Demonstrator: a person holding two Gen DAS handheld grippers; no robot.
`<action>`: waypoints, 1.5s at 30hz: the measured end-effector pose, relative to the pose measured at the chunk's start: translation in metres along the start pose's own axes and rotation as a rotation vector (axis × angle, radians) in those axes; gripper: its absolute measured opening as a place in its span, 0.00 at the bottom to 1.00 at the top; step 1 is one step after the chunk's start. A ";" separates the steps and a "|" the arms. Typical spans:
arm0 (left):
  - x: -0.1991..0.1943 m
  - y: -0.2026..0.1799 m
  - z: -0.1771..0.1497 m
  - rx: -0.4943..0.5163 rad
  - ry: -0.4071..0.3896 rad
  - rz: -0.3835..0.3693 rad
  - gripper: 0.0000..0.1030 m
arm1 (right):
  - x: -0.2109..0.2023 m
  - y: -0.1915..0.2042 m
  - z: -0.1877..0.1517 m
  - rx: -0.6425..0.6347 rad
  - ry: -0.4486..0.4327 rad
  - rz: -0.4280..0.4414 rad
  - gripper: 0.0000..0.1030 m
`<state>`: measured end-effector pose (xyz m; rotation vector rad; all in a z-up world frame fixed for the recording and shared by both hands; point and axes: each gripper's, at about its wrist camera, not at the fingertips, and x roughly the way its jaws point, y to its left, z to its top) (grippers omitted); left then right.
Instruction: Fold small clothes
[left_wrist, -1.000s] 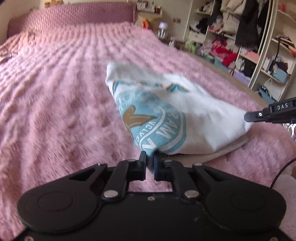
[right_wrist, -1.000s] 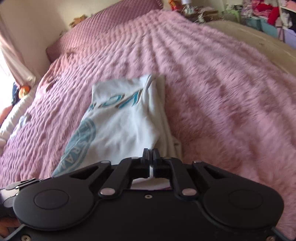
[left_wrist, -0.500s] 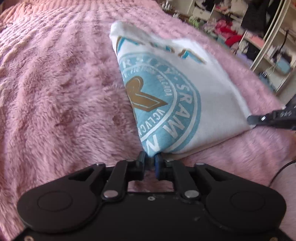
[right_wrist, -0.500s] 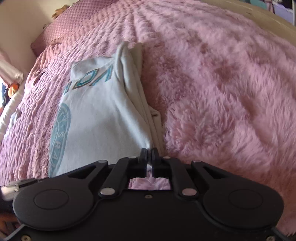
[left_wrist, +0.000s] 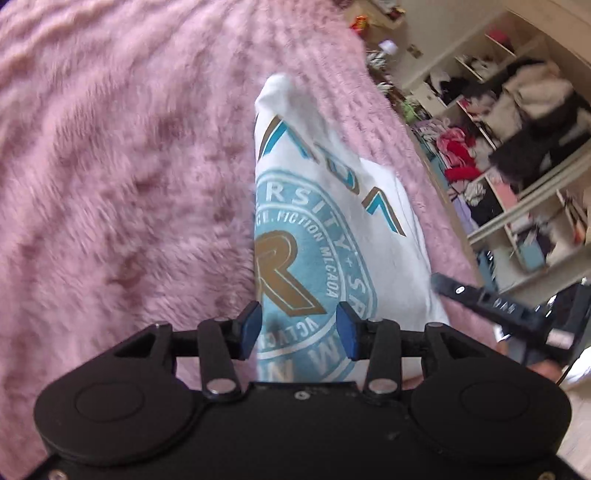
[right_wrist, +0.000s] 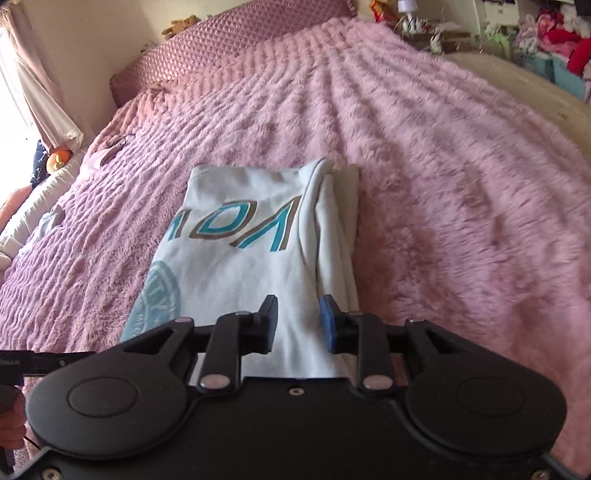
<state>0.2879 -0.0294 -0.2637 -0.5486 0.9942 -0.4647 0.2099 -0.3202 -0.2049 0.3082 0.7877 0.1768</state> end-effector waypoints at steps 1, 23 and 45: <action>0.007 0.002 0.001 -0.029 0.013 -0.009 0.42 | 0.006 0.001 -0.001 0.000 0.016 -0.005 0.24; 0.030 0.004 0.057 0.004 -0.012 0.006 0.57 | 0.003 -0.015 0.033 0.035 -0.143 0.002 0.32; 0.162 0.031 0.205 -0.230 -0.137 -0.017 0.67 | 0.133 -0.012 0.103 0.006 -0.052 -0.064 0.12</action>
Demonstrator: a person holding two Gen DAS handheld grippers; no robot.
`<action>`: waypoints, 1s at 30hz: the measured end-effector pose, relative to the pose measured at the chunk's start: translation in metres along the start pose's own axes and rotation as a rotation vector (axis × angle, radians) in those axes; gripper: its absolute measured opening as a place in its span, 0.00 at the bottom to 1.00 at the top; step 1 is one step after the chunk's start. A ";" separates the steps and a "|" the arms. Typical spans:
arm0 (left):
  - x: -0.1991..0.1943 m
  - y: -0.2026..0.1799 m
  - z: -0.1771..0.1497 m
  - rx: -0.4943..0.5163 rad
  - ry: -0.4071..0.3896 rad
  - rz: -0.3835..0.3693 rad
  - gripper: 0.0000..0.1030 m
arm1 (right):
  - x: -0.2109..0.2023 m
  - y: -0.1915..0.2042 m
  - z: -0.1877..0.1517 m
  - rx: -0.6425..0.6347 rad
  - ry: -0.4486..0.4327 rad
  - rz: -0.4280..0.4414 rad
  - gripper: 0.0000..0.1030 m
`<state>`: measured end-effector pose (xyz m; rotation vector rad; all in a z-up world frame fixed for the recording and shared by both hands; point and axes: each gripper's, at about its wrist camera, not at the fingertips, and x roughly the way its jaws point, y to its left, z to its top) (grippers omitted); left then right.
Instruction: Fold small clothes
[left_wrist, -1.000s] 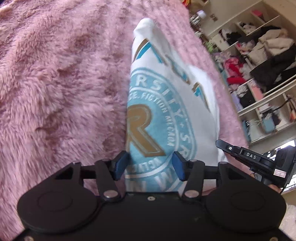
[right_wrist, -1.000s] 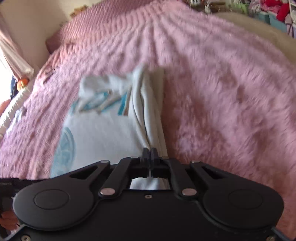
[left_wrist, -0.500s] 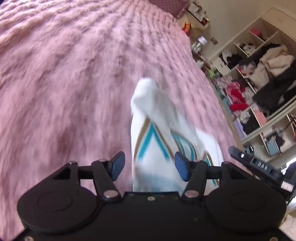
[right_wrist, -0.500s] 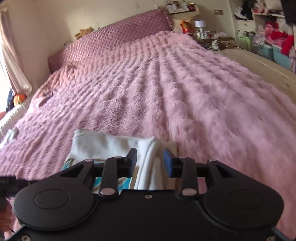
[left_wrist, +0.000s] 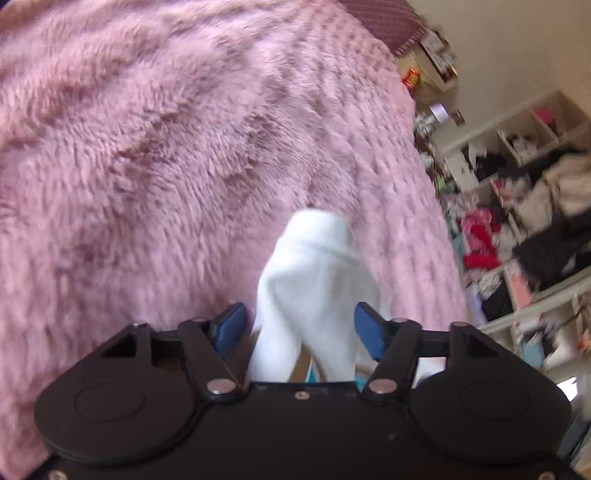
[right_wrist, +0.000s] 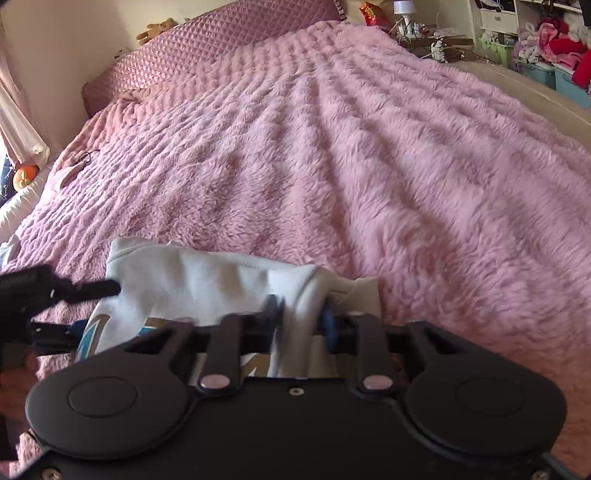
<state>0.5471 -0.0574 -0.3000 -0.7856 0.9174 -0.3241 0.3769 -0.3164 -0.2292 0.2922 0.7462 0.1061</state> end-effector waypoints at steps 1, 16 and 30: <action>0.004 0.002 0.004 -0.033 -0.003 -0.009 0.67 | 0.000 -0.001 0.000 0.004 -0.003 0.008 0.10; 0.043 -0.025 0.024 0.143 -0.037 0.098 0.15 | 0.008 -0.032 -0.011 0.120 -0.006 -0.043 0.02; 0.006 -0.046 0.020 0.244 -0.071 0.070 0.44 | -0.068 -0.018 -0.020 0.118 -0.061 0.030 0.23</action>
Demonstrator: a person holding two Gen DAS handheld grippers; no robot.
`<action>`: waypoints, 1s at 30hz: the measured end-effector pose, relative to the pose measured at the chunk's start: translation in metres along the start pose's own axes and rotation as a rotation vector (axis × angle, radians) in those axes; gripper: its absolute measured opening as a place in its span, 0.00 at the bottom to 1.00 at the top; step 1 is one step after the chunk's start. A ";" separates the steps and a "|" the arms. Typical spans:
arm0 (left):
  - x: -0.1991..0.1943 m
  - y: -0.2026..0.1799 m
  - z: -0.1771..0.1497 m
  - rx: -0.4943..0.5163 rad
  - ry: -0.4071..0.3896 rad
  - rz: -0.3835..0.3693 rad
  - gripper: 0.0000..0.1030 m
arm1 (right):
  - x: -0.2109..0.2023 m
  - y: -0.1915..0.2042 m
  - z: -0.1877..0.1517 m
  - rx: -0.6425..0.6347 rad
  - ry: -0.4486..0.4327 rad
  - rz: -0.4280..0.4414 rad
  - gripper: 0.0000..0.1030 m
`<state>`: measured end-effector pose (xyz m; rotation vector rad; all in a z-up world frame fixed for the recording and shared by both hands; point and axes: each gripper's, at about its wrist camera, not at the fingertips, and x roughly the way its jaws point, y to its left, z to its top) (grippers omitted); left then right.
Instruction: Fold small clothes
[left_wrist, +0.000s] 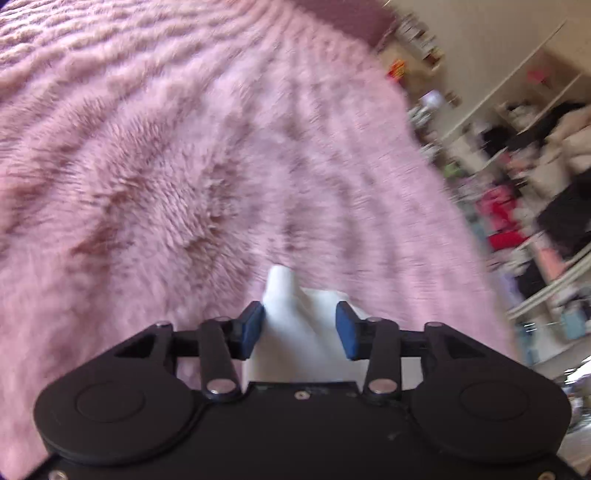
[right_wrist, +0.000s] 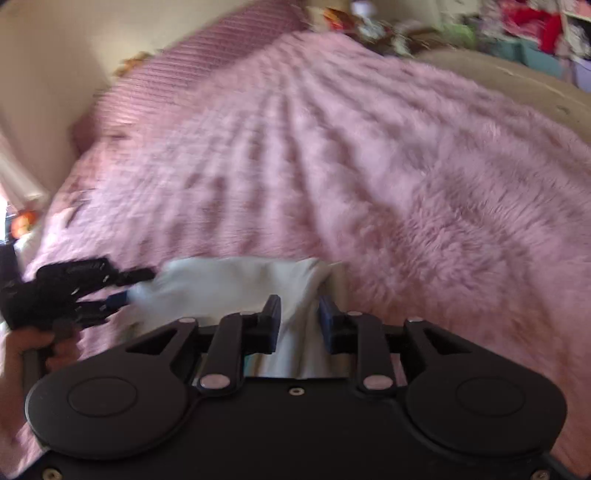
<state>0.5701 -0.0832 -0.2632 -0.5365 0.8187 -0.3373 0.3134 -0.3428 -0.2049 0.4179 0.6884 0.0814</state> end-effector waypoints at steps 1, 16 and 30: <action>-0.020 0.002 -0.008 0.016 -0.003 -0.024 0.44 | -0.019 0.003 -0.007 -0.027 -0.019 0.021 0.23; -0.228 -0.012 -0.254 0.550 0.046 0.076 0.44 | -0.148 0.009 -0.137 -0.116 0.048 -0.124 0.40; -0.183 -0.030 -0.280 0.662 -0.030 0.197 0.26 | -0.148 0.012 -0.145 -0.085 0.059 -0.118 0.45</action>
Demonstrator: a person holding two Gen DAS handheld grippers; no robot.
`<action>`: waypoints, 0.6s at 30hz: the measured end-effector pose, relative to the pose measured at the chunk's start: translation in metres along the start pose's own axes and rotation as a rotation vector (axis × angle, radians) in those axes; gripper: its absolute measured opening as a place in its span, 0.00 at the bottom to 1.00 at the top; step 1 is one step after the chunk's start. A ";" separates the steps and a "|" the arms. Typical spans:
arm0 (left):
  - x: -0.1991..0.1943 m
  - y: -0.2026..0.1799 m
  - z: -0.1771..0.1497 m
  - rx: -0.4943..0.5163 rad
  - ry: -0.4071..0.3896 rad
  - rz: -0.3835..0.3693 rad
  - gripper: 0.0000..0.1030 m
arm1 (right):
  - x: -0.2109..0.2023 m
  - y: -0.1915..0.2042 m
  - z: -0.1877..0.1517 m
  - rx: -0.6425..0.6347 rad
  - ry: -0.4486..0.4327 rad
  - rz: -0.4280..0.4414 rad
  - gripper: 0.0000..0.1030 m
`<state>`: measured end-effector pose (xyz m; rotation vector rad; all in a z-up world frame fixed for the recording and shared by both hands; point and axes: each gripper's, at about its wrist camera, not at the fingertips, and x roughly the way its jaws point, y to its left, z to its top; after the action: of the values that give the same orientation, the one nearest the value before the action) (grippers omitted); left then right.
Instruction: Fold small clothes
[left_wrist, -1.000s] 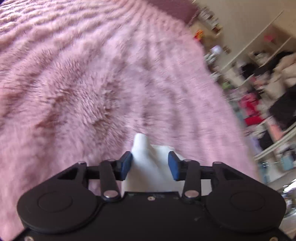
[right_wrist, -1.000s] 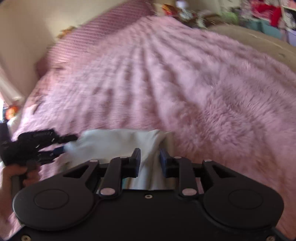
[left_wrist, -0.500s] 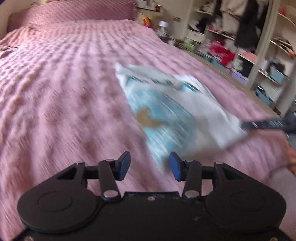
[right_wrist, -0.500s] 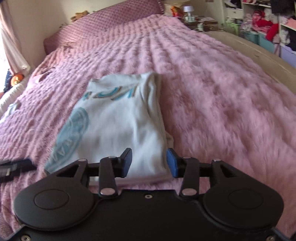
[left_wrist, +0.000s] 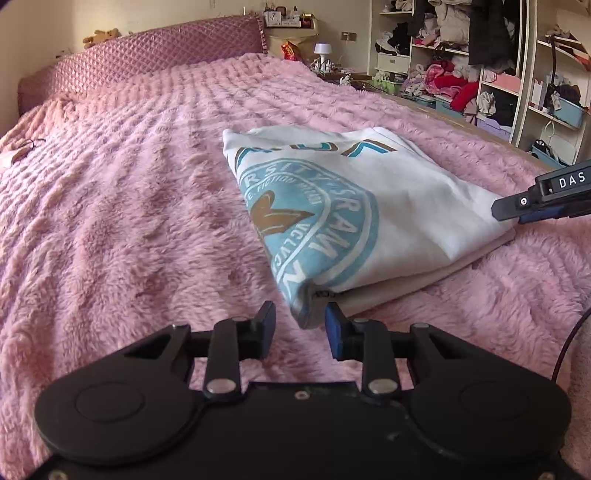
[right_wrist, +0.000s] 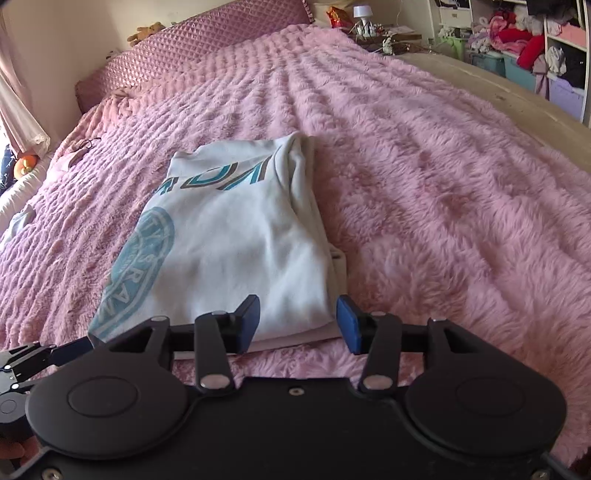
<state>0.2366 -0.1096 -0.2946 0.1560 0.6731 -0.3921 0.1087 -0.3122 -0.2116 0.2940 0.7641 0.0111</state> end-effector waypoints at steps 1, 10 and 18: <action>0.002 -0.001 0.001 -0.002 -0.001 0.002 0.23 | 0.001 0.001 -0.001 -0.007 -0.003 -0.003 0.45; 0.009 0.001 0.008 -0.058 0.030 0.009 0.06 | 0.010 0.003 0.001 -0.031 0.003 -0.039 0.45; 0.005 0.003 0.010 -0.064 0.036 0.003 0.06 | 0.011 0.010 -0.001 -0.091 0.004 -0.093 0.13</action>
<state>0.2471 -0.1104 -0.2902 0.1030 0.7196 -0.3655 0.1167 -0.3008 -0.2171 0.1717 0.7787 -0.0416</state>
